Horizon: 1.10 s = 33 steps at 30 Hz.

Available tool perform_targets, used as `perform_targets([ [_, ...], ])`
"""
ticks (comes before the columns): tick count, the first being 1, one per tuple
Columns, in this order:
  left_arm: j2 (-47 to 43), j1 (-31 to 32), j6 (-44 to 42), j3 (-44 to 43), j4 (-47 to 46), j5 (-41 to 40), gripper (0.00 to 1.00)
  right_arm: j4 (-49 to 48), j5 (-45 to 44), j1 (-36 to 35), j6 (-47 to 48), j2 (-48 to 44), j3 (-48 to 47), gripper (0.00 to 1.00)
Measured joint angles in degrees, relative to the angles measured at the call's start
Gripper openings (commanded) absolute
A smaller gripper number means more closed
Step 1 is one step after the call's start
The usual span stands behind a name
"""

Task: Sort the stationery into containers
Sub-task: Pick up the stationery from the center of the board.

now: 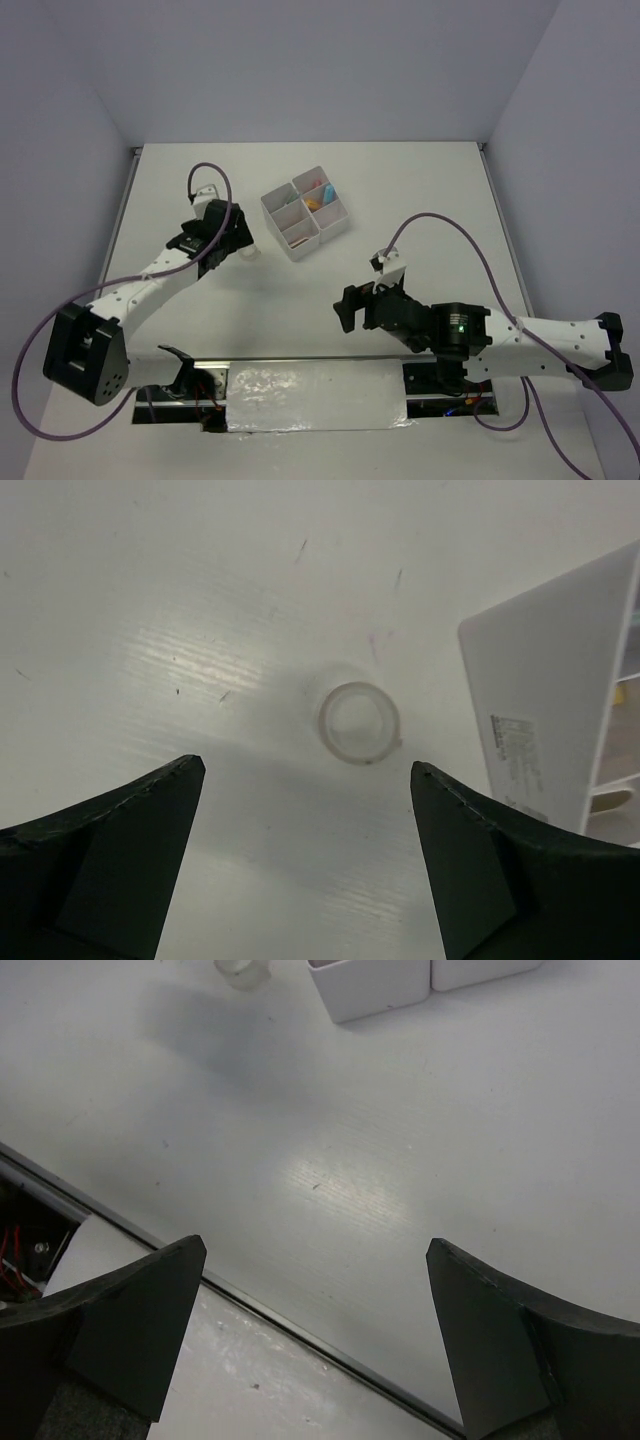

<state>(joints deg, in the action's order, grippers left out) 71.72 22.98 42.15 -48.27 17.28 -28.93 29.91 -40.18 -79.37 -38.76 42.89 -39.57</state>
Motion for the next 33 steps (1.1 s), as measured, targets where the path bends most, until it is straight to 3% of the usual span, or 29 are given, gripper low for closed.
perform_targets([
  [4, 3.9, -1.5, 0.3, -0.1, 1.6, 2.3, 0.89, 0.0, 1.2, 0.0, -0.6, 2.1, -0.2, 1.00],
  [8, 9.2, -3.5, 0.2, -0.8, 0.3, 5.4, 0.75, 0.0, 1.7, 0.0, -0.6, 2.7, -0.2, 1.00],
  [17, 18.1, -6.1, -0.1, -2.6, -3.3, 10.1, 0.73, -0.3, 1.8, 0.0, -0.6, 2.7, -0.2, 1.00],
  [23, 21.9, -6.4, 0.1, -3.6, -5.5, 10.9, 0.61, -0.3, 1.8, 0.0, -0.5, 2.7, -0.2, 1.00],
  [26, 23.2, -6.4, 0.2, -3.6, -6.0, 11.1, 0.42, -0.4, 1.8, 0.0, -0.3, 2.7, -0.2, 1.00],
  [27, 23.5, -6.4, 0.1, -3.5, -6.3, 11.2, 0.31, -0.4, 1.8, 0.0, -0.3, 2.8, -0.2, 1.00],
  [33, 23.4, -6.4, 0.0, -2.9, -7.6, 11.3, 0.00, -1.4, 2.0, 0.7, -0.3, 3.9, -0.2, 1.00],
])
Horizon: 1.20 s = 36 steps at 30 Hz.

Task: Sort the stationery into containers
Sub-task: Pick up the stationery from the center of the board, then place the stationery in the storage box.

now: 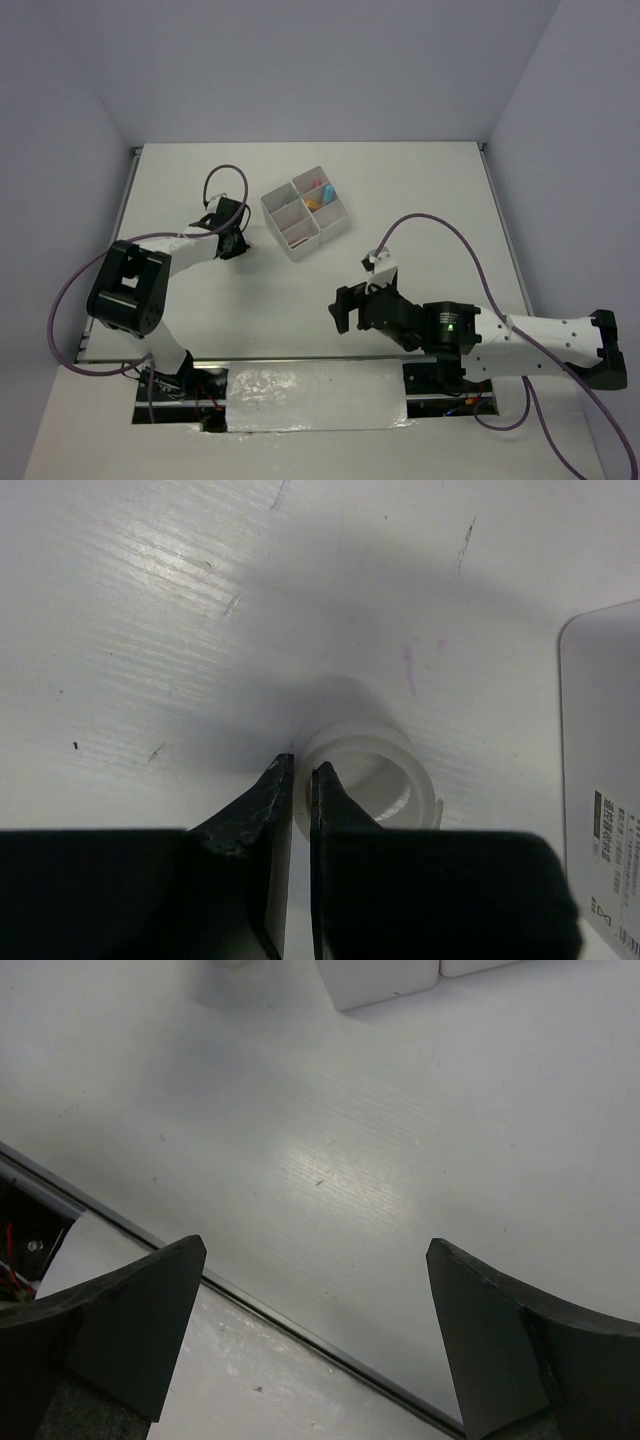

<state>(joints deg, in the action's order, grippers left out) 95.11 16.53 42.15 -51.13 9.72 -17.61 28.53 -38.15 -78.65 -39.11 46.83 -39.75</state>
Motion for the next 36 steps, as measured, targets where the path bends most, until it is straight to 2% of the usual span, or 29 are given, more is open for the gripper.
perform_targets([
  [6, -5.2, 0.2, 0.0, 4.2, -0.9, 1.9, 0.00, -2.7, 3.4, 3.7, -0.2, 0.9, 0.0, 1.00],
  [9, -16.6, 3.2, 0.3, 11.3, -2.7, 3.1, 0.00, -5.7, 6.0, 5.8, -0.4, 0.9, 0.0, 1.00],
  [15, -42.7, 17.3, 2.4, 22.6, -10.8, 4.6, 0.00, -12.4, 11.7, 7.7, -0.5, 7.1, -3.8, 0.96],
  [19, -52.7, 22.2, 4.4, 28.7, -18.1, 5.7, 0.00, -15.8, 13.8, 7.8, -1.4, 13.8, -8.6, 0.88],
  [20, -54.2, 22.8, 4.6, 30.1, -19.3, 6.2, 0.00, -16.2, 13.9, 7.8, -1.8, 14.6, -9.1, 0.79],
  [21, -55.7, 23.3, 4.8, 31.4, -20.5, 6.8, 0.00, -16.9, 13.9, 7.8, -2.1, 15.3, -9.5, 0.75],
  [23, -57.8, 24.0, 4.9, 33.7, -22.8, 8.1, 0.00, -18.2, 13.9, 7.8, -3.0, 15.8, -9.5, 0.68],
  [26, -59.6, 24.8, 5.3, 35.7, -26.1, 10.1, 0.00, -19.8, 14.1, 7.8, -3.5, 16.5, -9.6, 0.63],
  [29, -60.0, 25.2, 6.0, 36.3, -28.3, 11.2, 0.00, -20.3, 14.8, 7.8, -3.5, 18.6, -11.0, 0.65],
  [33, -60.0, 25.8, 6.1, 36.3, -30.9, 12.3, 0.00, -20.4, 15.3, 7.8, -3.5, 22.2, -13.2, 0.72],
  [36, -59.8, 26.1, 6.1, 36.4, -32.5, 12.7, 0.00, -20.2, 15.5, 7.8, -3.5, 24.6, -14.3, 0.71],
])
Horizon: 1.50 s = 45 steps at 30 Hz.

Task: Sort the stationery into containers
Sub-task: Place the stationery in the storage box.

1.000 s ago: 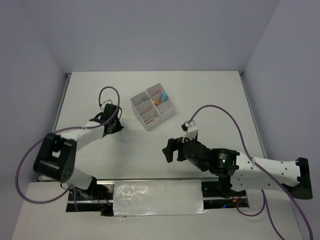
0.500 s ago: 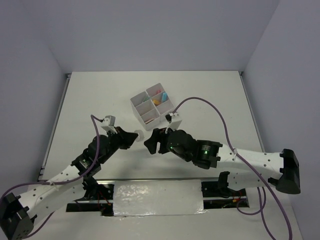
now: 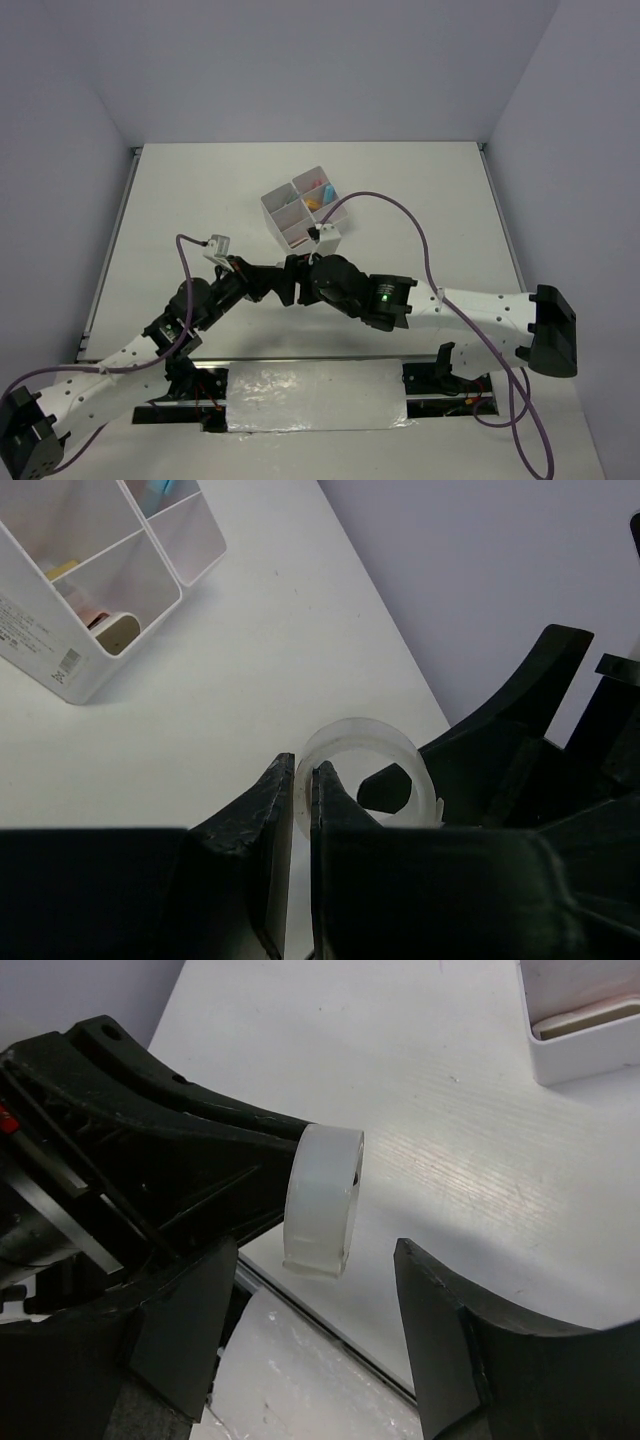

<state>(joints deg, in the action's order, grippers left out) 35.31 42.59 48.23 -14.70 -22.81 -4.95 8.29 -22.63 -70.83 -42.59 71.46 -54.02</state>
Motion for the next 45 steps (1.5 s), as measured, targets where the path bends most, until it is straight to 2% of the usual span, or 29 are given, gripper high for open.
perform_targets([
  [8, 0.8, 0.3, 0.0, 0.2, -1.8, 0.8, 0.00, 0.2, -0.8, 0.0, -0.1, 1.4, -0.5, 0.44],
  [10, 1.1, 0.3, 0.0, 0.2, -2.1, 0.9, 0.00, 0.2, -1.4, 0.0, -0.1, 1.4, -0.5, 0.40],
  [15, 2.1, 0.4, 0.1, 0.2, -2.5, 1.3, 0.00, 0.0, -2.8, 0.0, 0.1, 1.3, -0.4, 0.40],
  [16, 2.3, 0.5, 0.1, 0.2, -2.5, 1.4, 0.00, -0.1, -3.1, 0.0, 0.1, 1.3, -0.4, 0.31],
  [18, 2.5, 0.7, 0.1, 0.2, -2.8, 1.4, 0.02, -0.2, -3.5, 0.0, 0.5, 1.3, -0.3, 0.19],
  [19, 2.5, 0.7, 0.1, 0.2, -2.8, 1.3, 0.09, -0.2, -3.6, 0.0, 0.2, 1.3, -0.3, 0.17],
  [21, 2.6, 0.7, 0.1, 0.2, -2.8, 1.2, 0.16, -0.3, -3.8, 0.0, 0.5, 1.3, -0.3, 0.12],
  [22, 2.5, 0.8, 0.2, 0.2, -2.7, 1.2, 0.37, -0.3, -3.8, 0.0, 0.5, 1.3, -0.3, 0.11],
  [24, 2.4, 0.8, 0.2, 0.2, -2.4, 0.8, 0.66, -0.5, -4.0, 0.0, 0.6, 1.2, -0.1, 0.06],
  [25, 2.3, 0.8, -0.2, 0.2, -1.5, 0.4, 0.86, -0.7, -4.2, 0.0, 0.7, 1.0, 0.2, 0.06],
  [27, 2.4, 0.5, -0.1, 0.1, 1.0, -1.4, 0.99, -0.5, -4.6, 0.0, 1.2, 0.1, 0.2, 0.05],
  [31, 2.2, 0.7, -0.1, -2.8, 7.1, -4.4, 0.99, -0.2, -5.0, 0.5, 1.6, -0.4, 0.2, 0.05],
  [34, 2.9, 1.0, 0.4, -9.3, 17.6, -9.0, 0.99, 0.0, -5.2, 2.2, 1.1, -0.1, 0.0, 0.05],
  [39, 3.3, 1.0, 1.7, -22.2, 31.2, -17.3, 0.99, 3.2, -4.5, 8.1, -0.7, 1.4, 0.2, 0.06],
  [45, -0.3, 1.1, 1.0, -31.1, 43.8, -24.7, 0.99, 6.8, -4.1, 16.9, -1.1, 3.3, -0.8, 0.06],
])
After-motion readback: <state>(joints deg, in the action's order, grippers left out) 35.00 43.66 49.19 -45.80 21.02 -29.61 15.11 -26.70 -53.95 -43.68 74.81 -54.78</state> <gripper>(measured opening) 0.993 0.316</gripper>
